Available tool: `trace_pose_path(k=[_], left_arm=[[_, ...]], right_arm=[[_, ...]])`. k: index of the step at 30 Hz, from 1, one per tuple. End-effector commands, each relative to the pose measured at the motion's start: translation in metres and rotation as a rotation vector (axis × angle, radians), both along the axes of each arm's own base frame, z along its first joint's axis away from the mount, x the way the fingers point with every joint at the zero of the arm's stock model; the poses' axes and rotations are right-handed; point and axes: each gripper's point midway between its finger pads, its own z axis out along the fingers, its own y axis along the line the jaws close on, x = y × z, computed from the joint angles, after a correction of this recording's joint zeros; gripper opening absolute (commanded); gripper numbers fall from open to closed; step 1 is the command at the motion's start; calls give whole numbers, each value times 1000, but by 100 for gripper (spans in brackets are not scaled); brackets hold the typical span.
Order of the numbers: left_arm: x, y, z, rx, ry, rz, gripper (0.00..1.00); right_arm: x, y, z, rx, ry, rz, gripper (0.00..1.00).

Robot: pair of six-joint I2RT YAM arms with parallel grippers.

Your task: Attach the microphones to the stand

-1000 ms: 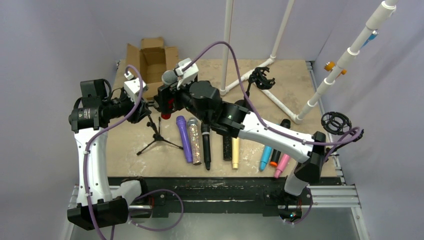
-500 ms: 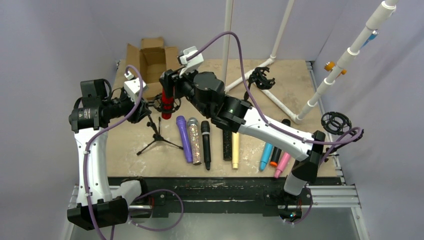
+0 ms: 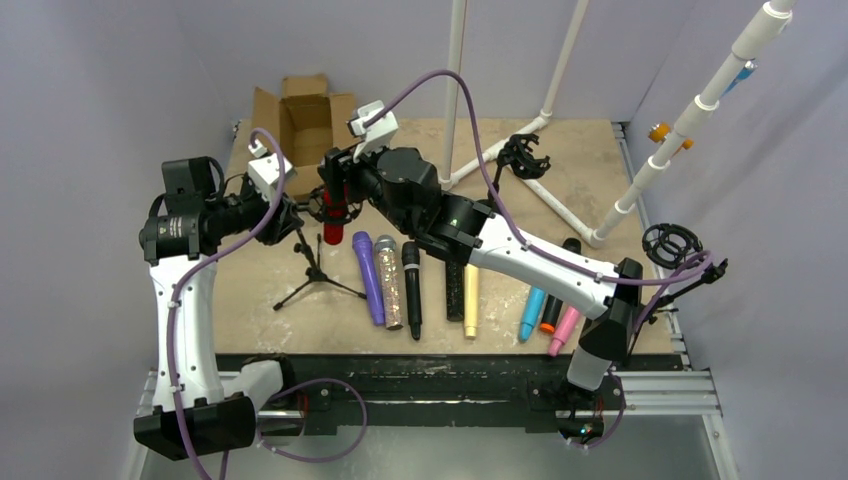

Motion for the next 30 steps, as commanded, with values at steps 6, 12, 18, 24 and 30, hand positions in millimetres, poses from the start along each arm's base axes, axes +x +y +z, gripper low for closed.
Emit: trace_pose_path(k=[6,12,18,24,30], left_arm=[[41,25,-16,73,-6,113,0],[67,35,-6,96,-67,153,0],[83,36,-6,80,-63,152,0],[92,36,-12,66,-51,168,0],[103,41,-9,83,-83,220,0]], right_arm=[[-8,-54,53,81,-53,-84,85],[-9,-100,54,104,-59,-150,86],[-2,-146,21,63,-7,-259,86],[-4,-180,-19,11,44,-336,86],[-6,-185,-98,-73,197,-395,87]])
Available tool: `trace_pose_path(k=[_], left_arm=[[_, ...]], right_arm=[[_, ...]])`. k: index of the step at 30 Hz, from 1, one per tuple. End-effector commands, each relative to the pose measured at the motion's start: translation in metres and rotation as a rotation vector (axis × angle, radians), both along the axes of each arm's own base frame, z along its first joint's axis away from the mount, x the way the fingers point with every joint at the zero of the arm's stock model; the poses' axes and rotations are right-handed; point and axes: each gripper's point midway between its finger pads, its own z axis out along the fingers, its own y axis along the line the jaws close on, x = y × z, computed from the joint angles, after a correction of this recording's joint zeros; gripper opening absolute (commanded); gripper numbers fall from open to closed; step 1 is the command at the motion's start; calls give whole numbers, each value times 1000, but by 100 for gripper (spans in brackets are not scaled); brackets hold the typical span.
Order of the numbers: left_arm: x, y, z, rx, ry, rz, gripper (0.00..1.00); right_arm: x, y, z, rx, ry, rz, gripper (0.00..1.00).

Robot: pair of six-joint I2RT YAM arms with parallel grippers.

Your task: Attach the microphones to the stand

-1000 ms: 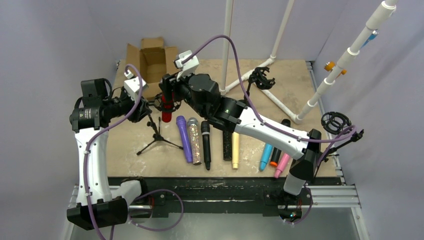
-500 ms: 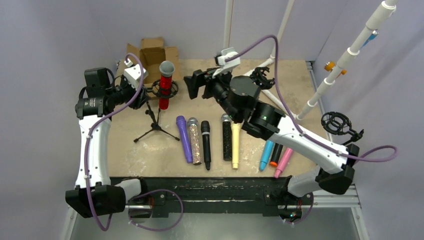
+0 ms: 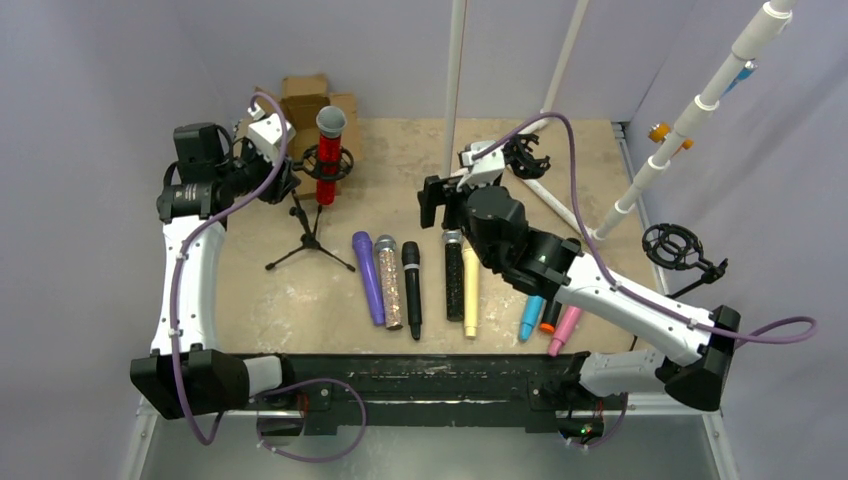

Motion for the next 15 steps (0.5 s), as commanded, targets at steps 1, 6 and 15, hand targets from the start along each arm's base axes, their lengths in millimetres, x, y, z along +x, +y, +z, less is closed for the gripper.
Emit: trace_pose_path(k=[1,6,15], left_arm=[[15,22,-14,79,6,107,0],[17,34,-14,119,5,161,0],[-7,25,-2,71,68,163,79]], right_arm=[[-3,-11,-52,-13,127,-84,87],[6,-25,-59,-37,156,-137,90],[59,-79,-34,-51,188,-291,91]])
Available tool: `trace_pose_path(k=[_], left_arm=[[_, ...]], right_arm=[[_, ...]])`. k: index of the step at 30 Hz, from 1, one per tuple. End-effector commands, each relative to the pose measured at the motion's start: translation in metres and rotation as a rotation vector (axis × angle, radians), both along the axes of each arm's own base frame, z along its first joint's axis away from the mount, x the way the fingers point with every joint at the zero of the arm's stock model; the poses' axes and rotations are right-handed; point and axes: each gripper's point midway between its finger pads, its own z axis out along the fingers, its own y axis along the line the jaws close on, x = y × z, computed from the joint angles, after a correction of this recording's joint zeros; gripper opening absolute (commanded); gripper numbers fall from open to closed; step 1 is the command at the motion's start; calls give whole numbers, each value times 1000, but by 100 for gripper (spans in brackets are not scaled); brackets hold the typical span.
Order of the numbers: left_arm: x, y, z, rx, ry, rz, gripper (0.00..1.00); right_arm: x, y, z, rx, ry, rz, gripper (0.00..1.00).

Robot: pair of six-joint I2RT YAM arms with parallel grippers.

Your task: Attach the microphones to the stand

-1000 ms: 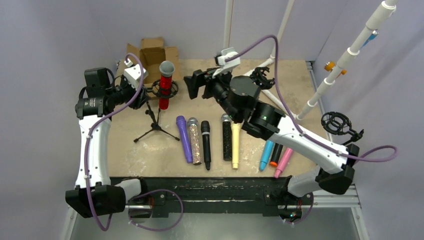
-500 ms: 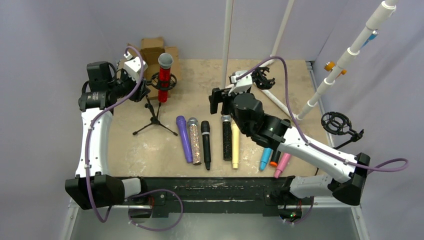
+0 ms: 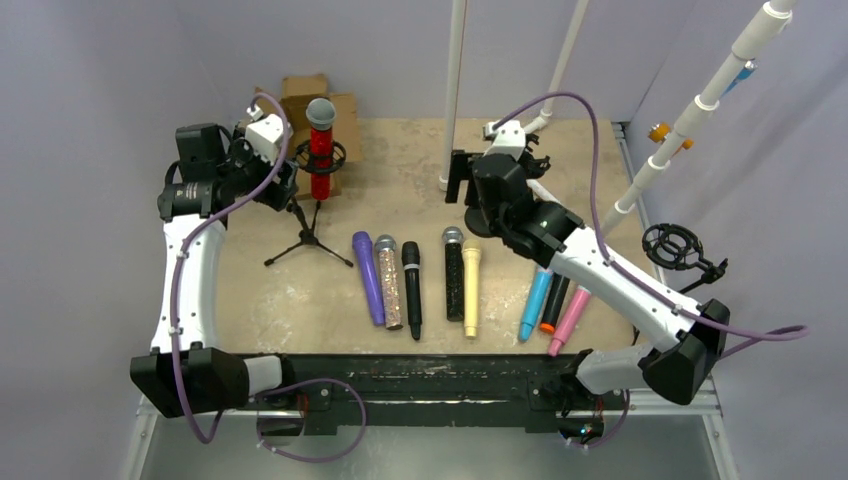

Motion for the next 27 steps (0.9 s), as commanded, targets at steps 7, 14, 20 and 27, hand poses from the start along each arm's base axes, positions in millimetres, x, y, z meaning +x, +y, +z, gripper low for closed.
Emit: trace_pose_path(k=[7,14,20,27], left_arm=[[-53,-4,25,-38,44,59,100],[-91,-25,31,-124,116,12,100],[-104,-39,6,-191,216,-33,100],[-108,-45,-4,-232,224,-44,100]], right_arm=[[60,-80,54,-53,-56,-217,88],[98,-103,39,-108,-9,-253,81],[110,-108,21,-100,52,-238,71],[112,-95,10,-72,101,-182,58]])
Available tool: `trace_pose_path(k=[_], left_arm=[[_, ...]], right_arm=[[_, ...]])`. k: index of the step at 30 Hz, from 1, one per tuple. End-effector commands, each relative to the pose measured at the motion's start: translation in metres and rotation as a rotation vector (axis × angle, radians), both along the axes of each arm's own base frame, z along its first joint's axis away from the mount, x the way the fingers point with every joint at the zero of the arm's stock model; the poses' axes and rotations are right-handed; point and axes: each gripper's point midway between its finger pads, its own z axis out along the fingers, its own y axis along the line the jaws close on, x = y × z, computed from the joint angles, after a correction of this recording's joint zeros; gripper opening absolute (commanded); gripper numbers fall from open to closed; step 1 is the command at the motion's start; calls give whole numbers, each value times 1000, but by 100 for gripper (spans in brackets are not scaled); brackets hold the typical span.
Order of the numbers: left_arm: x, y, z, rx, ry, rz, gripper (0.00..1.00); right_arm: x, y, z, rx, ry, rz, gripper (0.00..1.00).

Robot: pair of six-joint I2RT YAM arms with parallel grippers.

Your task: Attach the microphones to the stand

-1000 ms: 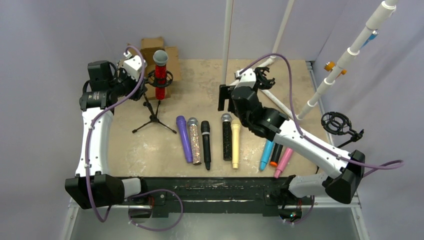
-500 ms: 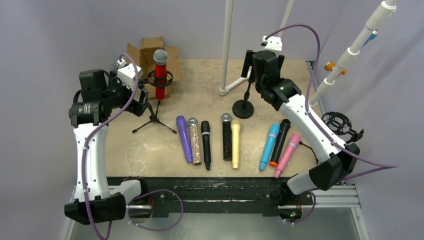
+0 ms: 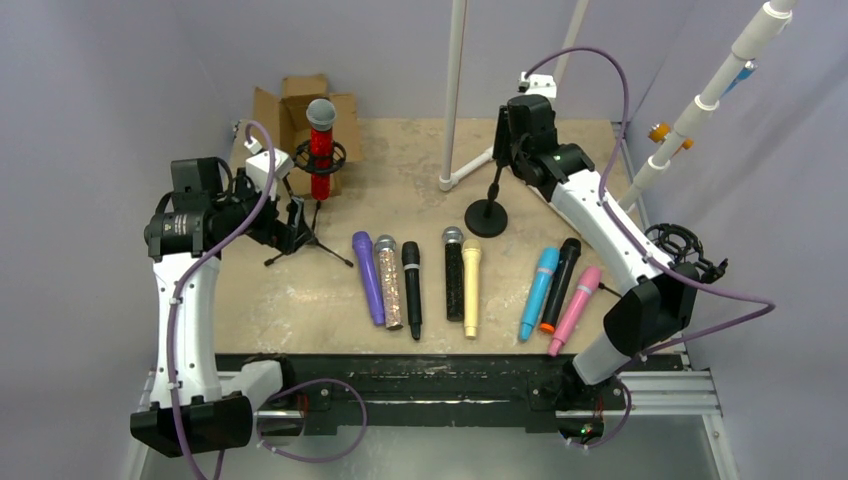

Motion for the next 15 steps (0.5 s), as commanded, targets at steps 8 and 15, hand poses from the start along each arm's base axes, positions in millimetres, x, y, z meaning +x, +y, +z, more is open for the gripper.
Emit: trace_pose_path(k=[8,15], left_arm=[[-10,-6,0,-22,-32,-12,100],[-11,-8,1,-35,-44,-13,100]], right_arm=[[-1,31,3,132,58,107,21],[-9,41,18,243,12,130,0]])
